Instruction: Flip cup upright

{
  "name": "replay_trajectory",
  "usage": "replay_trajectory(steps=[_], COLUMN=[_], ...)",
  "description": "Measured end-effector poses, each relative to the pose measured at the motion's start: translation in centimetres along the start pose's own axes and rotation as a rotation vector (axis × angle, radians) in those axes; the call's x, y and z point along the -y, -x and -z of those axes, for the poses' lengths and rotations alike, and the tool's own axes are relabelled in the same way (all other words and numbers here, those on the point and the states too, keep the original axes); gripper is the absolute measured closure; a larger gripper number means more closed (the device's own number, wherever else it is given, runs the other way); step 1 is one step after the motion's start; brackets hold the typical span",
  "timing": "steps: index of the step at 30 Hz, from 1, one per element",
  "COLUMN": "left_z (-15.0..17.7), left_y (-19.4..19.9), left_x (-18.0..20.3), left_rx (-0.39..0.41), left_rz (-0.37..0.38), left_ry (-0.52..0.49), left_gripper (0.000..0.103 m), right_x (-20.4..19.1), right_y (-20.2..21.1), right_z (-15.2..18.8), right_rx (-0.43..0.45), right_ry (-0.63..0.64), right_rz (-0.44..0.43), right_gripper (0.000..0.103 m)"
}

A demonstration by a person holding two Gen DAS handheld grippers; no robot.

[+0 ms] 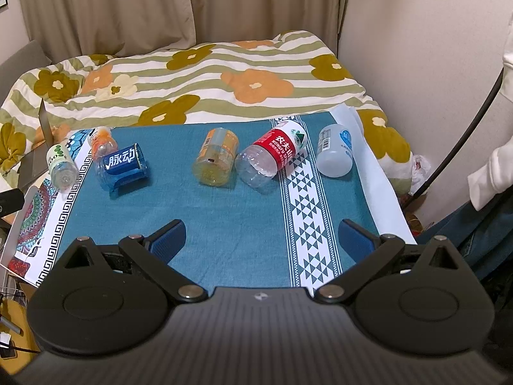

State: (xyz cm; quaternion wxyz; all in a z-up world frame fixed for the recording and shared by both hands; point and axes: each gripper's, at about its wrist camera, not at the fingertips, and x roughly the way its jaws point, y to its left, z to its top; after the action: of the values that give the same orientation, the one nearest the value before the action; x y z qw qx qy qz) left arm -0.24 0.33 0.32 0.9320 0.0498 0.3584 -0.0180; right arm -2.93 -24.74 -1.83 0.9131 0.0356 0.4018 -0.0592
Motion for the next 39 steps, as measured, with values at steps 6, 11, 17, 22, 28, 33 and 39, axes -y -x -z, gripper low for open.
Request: replay_trajectory(steps=[6, 11, 17, 22, 28, 33, 39], left_z=[0.03, -0.02, -0.03, -0.01, -0.08, -0.15, -0.13], left_y=[0.01, 0.21, 0.22, 0.23, 0.47, 0.57, 0.54], left_x=[-0.02, -0.27, -0.27, -0.31, -0.38, -0.2, -0.14], left_rx=[0.001, 0.004, 0.004, 0.004, 0.007, 0.007, 0.008], left_rz=[0.001, 0.0, 0.001, 0.001, -0.002, -0.004, -0.004], left_ry=[0.0, 0.0, 0.0, -0.001, -0.002, -0.005, -0.007], left_gripper=[0.0, 0.0, 0.0, 0.0, 0.0, 0.0, 0.0], right_x=[0.13, -0.05, -0.37, -0.28, -0.33, -0.44, -0.35], right_y=[0.14, 0.05, -0.1, 0.03, 0.08, 0.05, 0.15], right_z=[-0.01, 0.13, 0.37, 0.4, 0.37, 0.66, 0.61], right_rx=[-0.002, -0.002, -0.001, -0.002, -0.003, -0.002, -0.003], right_ry=[0.0, 0.0, -0.003, -0.004, -0.004, -0.005, -0.006], right_rz=[0.001, 0.001, 0.002, 0.001, 0.001, -0.001, -0.001], right_gripper=[0.0, 0.0, 0.0, 0.0, 0.0, 0.0, 0.0])
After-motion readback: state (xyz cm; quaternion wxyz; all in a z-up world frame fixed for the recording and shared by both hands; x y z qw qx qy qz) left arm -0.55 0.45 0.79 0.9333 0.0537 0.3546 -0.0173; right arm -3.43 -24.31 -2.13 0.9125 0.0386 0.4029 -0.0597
